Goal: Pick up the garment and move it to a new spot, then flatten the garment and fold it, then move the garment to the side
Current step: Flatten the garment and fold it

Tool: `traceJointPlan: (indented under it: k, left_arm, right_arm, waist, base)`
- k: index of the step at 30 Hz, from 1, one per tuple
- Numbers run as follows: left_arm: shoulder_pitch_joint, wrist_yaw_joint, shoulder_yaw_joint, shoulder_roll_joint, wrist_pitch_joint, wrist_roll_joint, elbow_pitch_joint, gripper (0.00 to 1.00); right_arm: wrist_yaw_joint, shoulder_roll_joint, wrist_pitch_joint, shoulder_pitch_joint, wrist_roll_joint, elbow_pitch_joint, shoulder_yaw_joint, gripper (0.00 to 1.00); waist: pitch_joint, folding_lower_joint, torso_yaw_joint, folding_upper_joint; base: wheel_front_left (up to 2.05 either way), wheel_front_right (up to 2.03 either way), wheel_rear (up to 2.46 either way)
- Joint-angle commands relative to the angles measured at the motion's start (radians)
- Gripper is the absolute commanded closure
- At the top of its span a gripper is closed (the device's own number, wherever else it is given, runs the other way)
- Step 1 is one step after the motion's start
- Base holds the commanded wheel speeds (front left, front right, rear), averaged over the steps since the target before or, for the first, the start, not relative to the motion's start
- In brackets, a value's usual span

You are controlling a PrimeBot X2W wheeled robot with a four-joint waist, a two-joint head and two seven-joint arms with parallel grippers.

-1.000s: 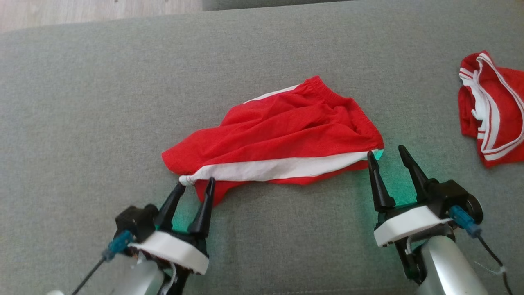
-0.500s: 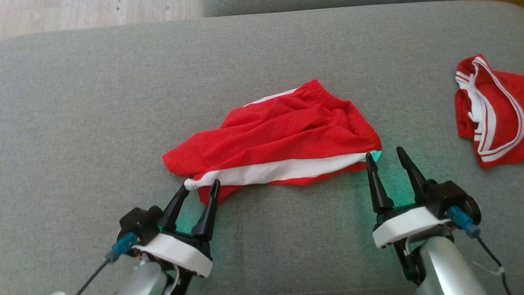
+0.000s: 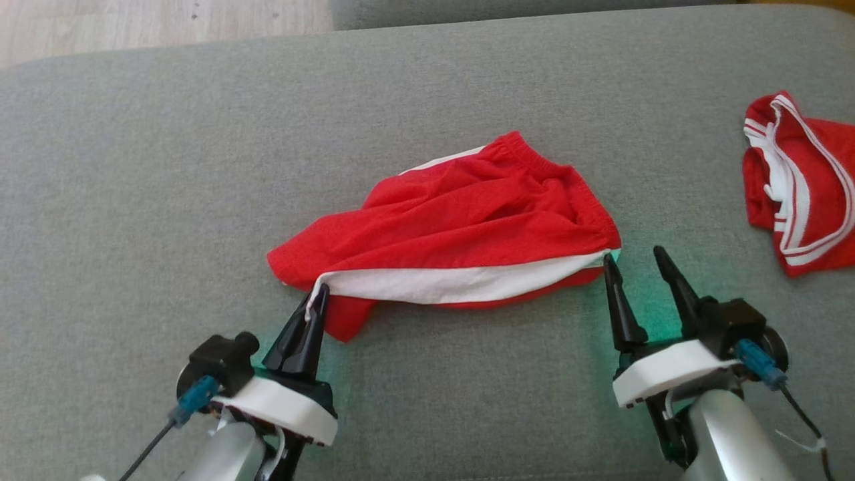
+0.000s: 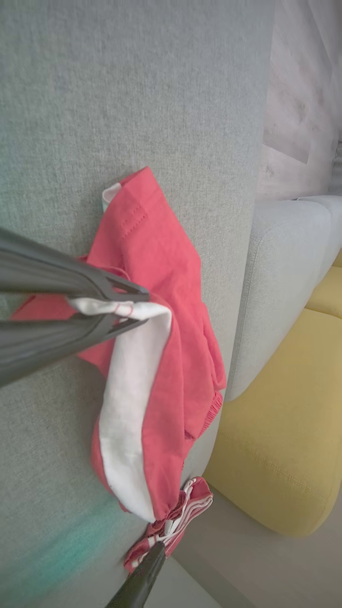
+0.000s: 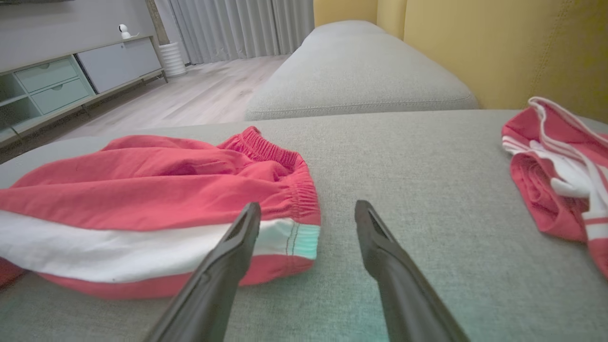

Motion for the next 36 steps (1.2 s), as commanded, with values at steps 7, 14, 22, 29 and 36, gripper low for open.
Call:
traceJointPlan:
  k: [7,14,22,29,36]
  left_arm:
    - [-0.014,0.002,0.050,-0.001,-0.005,0.022,-0.043,1.00]
    - [-0.023,0.002,0.041,-0.007,-0.005,0.023,-0.040,1.00]
    - [-0.032,0.002,0.036,-0.008,-0.005,0.021,-0.040,1.00]
    - [-0.035,0.002,0.044,-0.008,-0.005,0.021,-0.038,1.00]
    - [-0.030,0.002,0.081,-0.003,-0.005,0.042,-0.074,1.00]
  right_arm:
    - [0.007,-0.002,-0.011,-0.038,0.057,0.077,0.022,0.00]
    - [0.007,-0.002,-0.011,-0.115,0.079,0.153,0.043,0.00]
    - [0.007,-0.002,-0.011,-0.147,0.089,0.175,0.096,0.00]
    - [0.007,-0.002,-0.011,-0.152,0.098,0.172,0.120,1.00]
    - [0.007,-0.002,-0.011,-0.122,0.126,0.073,0.105,1.00]
  waist:
    - [0.015,0.0000,0.025,0.0000]
    - [0.031,0.0000,0.033,0.0000]
    - [0.040,0.0000,0.039,0.0000]
    - [0.046,0.0000,0.040,0.0000]
    - [0.006,0.0000,0.034,0.0000]
  base:
    - [0.00,0.00,0.00]
    - [0.00,0.00,0.00]
    - [0.00,0.00,0.00]
    - [0.00,0.00,0.00]
    - [0.00,0.00,0.00]
